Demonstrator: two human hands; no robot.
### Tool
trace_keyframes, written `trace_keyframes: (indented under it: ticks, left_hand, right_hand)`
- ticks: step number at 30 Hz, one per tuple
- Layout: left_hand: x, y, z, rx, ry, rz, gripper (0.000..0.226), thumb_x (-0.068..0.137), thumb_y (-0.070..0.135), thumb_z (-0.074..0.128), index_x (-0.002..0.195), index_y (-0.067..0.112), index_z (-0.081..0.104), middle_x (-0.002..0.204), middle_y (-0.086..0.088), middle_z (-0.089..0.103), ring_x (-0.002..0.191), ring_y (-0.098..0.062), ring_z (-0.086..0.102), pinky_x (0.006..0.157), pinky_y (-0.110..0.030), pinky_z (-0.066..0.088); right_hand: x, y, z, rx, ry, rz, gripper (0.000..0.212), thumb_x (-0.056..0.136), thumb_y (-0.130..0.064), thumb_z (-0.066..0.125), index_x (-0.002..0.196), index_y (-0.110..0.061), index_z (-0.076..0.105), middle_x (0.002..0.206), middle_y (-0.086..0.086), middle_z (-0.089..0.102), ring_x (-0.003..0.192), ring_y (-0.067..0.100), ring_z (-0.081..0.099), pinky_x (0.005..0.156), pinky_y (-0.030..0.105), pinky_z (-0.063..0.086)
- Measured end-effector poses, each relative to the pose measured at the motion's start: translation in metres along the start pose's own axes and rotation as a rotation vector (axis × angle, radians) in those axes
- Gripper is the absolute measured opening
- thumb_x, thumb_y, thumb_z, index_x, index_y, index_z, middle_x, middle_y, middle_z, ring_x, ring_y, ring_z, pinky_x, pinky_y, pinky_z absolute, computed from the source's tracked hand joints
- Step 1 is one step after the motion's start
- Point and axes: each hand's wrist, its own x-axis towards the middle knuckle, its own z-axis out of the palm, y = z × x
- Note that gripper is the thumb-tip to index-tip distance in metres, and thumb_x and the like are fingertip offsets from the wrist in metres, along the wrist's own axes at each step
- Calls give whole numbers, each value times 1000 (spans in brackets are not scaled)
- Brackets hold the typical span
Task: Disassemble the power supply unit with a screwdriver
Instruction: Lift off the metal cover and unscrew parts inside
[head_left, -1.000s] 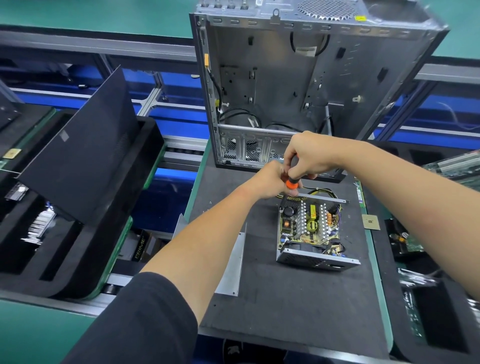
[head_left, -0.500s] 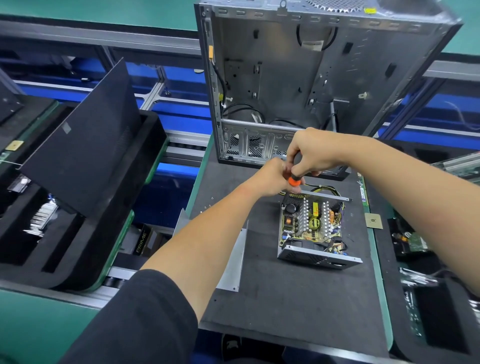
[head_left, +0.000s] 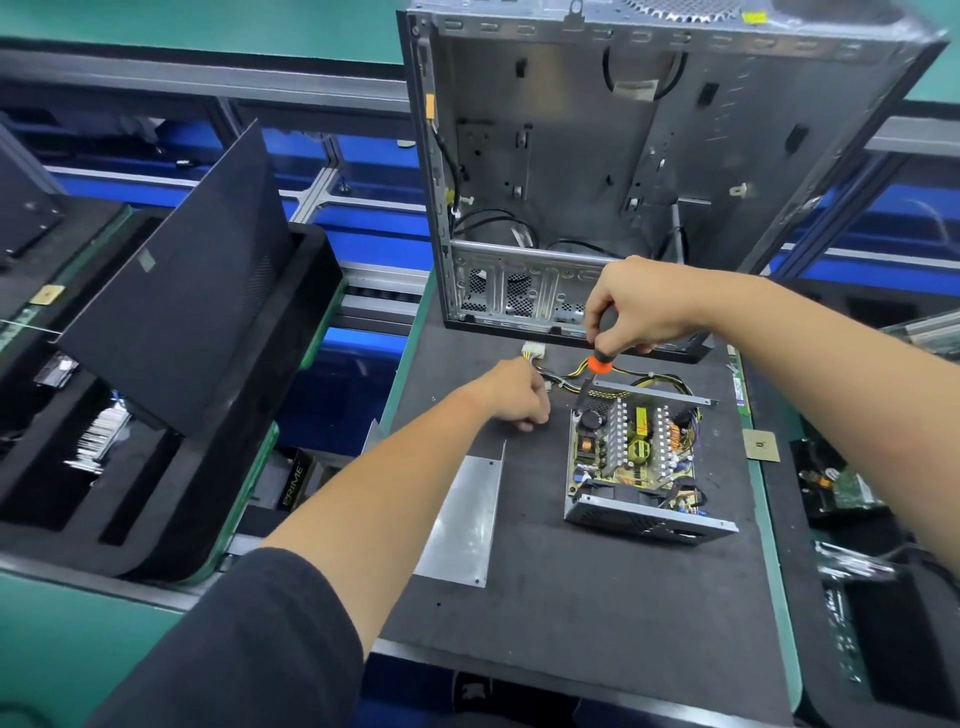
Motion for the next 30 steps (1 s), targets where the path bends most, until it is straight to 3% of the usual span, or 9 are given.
trace_keyframes:
  ticks: [4, 7, 9, 12, 15, 18, 20, 25, 30]
  left_hand:
    - [7, 13, 14, -264, 45, -106, 25, 81, -12, 60, 63, 5, 60, 82, -12, 65, 59, -23, 61, 71, -31, 57]
    - [10, 16, 21, -326, 66, -155, 24, 81, -15, 61, 65, 4, 61, 63, -5, 62, 61, -22, 58, 81, -38, 56]
    - [12, 14, 25, -346, 55, -160, 24, 81, -15, 62, 67, 4, 61, 50, 1, 60, 61, -19, 57, 79, -35, 55]
    - [12, 11, 29, -396, 75, -140, 18, 82, -13, 62, 73, 3, 63, 67, -7, 62, 62, -20, 60, 65, -24, 58]
    - [14, 11, 30, -411, 102, -136, 16, 82, -11, 64, 72, 2, 64, 70, -8, 62, 60, -20, 62, 74, -31, 59]
    - [15, 12, 32, -422, 104, -139, 13, 83, -9, 62, 76, 2, 63, 75, -9, 63, 66, -23, 63, 82, -37, 58]
    - [14, 12, 33, -412, 78, -144, 10, 85, -8, 59, 83, 2, 61, 82, -12, 63, 73, -23, 64, 80, -34, 58]
    - [14, 11, 35, -555, 41, -187, 19, 83, -12, 62, 69, 1, 61, 71, -10, 61, 57, -16, 61, 66, -25, 58]
    - [15, 11, 32, -633, 21, -234, 15, 84, -11, 61, 74, -1, 63, 73, -12, 63, 62, -21, 64, 63, -25, 59]
  right_hand:
    - [0, 1, 1, -11, 17, -1, 5, 74, -14, 71, 74, -19, 71, 43, -9, 59, 38, 9, 55, 44, 14, 42]
    - [-1, 3, -2, -5, 36, 1, 5, 75, -15, 71, 73, -20, 71, 45, -13, 60, 40, 10, 58, 46, 19, 43]
    - [-2, 2, -2, -11, 34, 0, 5, 75, -16, 71, 73, -20, 71, 45, -15, 59, 40, 10, 58, 46, 19, 42]
    - [-1, -2, 3, -45, 19, -13, 3, 74, -17, 71, 73, -20, 71, 43, -11, 59, 39, 8, 56, 43, 15, 41]
    - [0, -6, 6, -86, 21, -30, 1, 72, -18, 71, 72, -19, 71, 39, -9, 57, 34, 2, 50, 38, 8, 35]
    - [1, -8, 6, -110, 22, -36, 2, 72, -19, 73, 74, -19, 71, 38, -13, 56, 35, 3, 50, 43, 15, 38]
    - [1, -9, 6, -97, 16, -37, 3, 72, -18, 73, 74, -18, 71, 39, -15, 56, 35, 4, 51, 46, 19, 40]
    - [0, -8, 5, -97, 29, -39, 2, 73, -17, 73, 74, -18, 71, 40, -16, 55, 35, 4, 49, 46, 20, 40]
    - [-7, -14, 10, -156, 59, -60, 5, 71, -21, 76, 76, -19, 75, 64, -5, 67, 62, 7, 55, 58, 30, 50]
